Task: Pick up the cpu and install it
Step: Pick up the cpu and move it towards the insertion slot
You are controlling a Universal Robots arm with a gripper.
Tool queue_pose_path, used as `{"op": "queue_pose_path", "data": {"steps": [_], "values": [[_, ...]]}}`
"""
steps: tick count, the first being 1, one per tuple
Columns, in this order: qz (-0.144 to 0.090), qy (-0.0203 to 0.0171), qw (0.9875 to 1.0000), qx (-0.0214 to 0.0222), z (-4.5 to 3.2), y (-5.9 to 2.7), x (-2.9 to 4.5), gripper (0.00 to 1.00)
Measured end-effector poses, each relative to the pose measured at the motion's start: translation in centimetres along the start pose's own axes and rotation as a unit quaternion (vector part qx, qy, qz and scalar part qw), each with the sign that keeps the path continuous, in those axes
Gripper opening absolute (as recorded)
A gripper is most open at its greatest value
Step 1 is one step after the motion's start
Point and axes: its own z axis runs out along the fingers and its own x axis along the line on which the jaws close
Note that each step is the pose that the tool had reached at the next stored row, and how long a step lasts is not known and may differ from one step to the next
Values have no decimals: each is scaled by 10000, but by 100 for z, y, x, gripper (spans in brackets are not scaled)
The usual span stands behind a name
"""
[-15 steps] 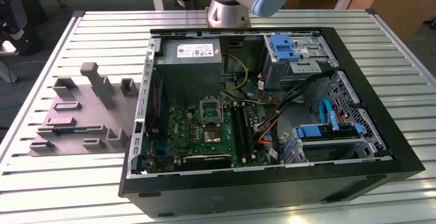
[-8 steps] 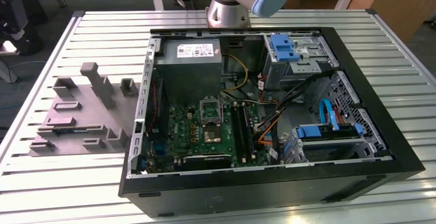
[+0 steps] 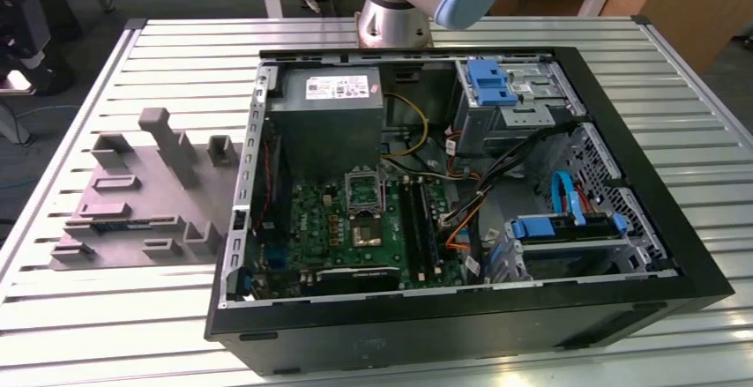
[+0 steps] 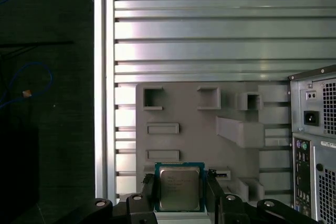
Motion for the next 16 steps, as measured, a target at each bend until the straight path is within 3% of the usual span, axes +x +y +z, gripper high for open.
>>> {"op": "queue_pose_path", "data": {"steps": [16], "values": [[0, 0, 10000, 0, 1, 2, -69, 47]]}}
